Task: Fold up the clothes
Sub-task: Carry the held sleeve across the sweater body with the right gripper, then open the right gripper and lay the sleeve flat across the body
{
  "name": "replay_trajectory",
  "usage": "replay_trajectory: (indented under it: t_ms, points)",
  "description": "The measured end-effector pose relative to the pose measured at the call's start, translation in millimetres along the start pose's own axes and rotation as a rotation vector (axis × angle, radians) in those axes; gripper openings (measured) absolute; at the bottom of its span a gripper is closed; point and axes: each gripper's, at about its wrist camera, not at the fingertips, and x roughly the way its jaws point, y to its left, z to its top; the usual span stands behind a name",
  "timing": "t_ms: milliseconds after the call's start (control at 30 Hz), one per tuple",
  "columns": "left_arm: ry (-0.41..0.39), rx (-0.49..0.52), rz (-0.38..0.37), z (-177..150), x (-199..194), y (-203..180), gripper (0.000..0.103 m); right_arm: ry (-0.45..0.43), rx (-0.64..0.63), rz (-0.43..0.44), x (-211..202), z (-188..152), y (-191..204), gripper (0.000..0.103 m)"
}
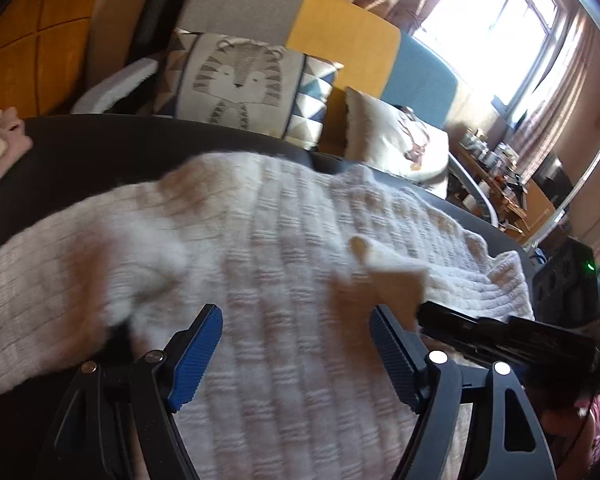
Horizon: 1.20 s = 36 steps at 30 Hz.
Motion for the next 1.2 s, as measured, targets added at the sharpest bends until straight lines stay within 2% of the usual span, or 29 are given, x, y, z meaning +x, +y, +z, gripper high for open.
replay_trajectory:
  t_ms: [33,67,200,333,500,600,800,900,967,1033,1067,1133,1200]
  points:
    - [0.019,0.002,-0.01,0.7,4.6,-3.0,0.078,-0.026,-0.038,-0.028,-10.9,-2.2,1.9,0.042]
    - [0.032,0.002,-0.018,0.9,8.1,-5.6,0.078,-0.052,-0.076,-0.057,-21.9,-4.5,3.6,0.043]
    - [0.062,-0.013,-0.03,-0.7,18.3,-12.7,0.078,-0.114,-0.18,-0.211,-57.9,-14.2,-4.1,0.043]
    - [0.063,-0.048,-0.064,-2.8,22.8,-17.3,0.078,-0.123,-0.192,-0.34,-77.1,-21.8,-27.7,0.043]
    - [0.057,-0.089,-0.125,-4.9,27.5,-24.5,0.078,-0.143,-0.157,-0.369,-79.9,-37.6,-53.9,0.043]
    - [0.059,-0.078,-0.121,-4.6,33.1,-33.0,0.078,-0.185,-0.153,-0.344,-83.2,-43.3,-56.5,0.043]
    - [0.051,-0.059,-0.069,3.2,46.4,-51.0,0.076,-0.194,-0.129,-0.307,-83.9,-41.7,-62.3,0.043]
    - [0.077,-0.059,-0.099,2.8,54.7,-59.7,0.065,-0.201,-0.12,-0.294,-85.8,-42.7,-64.5,0.043]
    - [0.11,-0.054,-0.129,-0.7,60.3,-63.6,0.053,-0.204,-0.116,-0.29,-85.0,-42.5,-64.9,0.043]
    - [0.12,-0.034,-0.111,-3.3,63.7,-68.0,0.029,-0.207,-0.11,-0.284,-84.5,-42.1,-65.6,0.043]
    - [0.113,-0.021,-0.087,-4.0,63.6,-69.2,0.025,-0.208,-0.107,-0.28,-84.7,-42.0,-66.2,0.043]
    - [0.103,-0.003,-0.081,-2.4,62.7,-70.4,0.01,-0.212,-0.096,-0.266,-85.6,-41.7,-68.0,0.043]
    - [0.079,0.018,-0.089,2.2,58.2,-72.3,0.007,-0.215,-0.087,-0.255,-86.5,-41.7,-69.3,0.043]
